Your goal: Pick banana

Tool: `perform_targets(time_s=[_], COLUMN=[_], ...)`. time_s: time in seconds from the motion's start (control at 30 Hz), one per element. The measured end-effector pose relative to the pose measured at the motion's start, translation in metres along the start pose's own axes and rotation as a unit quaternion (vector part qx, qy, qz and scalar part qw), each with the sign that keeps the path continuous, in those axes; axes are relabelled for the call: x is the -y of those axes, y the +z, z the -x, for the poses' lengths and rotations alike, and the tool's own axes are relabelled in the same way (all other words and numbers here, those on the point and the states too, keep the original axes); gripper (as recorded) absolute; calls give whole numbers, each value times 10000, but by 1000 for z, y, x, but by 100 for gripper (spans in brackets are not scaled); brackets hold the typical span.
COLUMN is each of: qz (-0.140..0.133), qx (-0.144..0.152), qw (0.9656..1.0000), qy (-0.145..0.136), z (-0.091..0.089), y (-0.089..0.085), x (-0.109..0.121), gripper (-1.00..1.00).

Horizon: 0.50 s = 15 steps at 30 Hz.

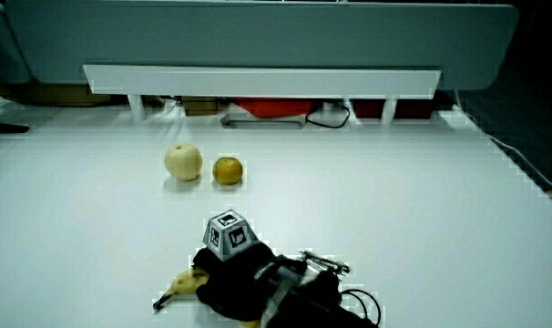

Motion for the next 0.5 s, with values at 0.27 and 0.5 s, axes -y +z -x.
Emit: perform_targets(time_s=[0.27,0.5], qz=[23,-37], qx=[-171,-169], qw=[9998,9998], qy=[-27,-81], z=[-5,-14], y=[9,22], x=[-2,-3], gripper=[100,100])
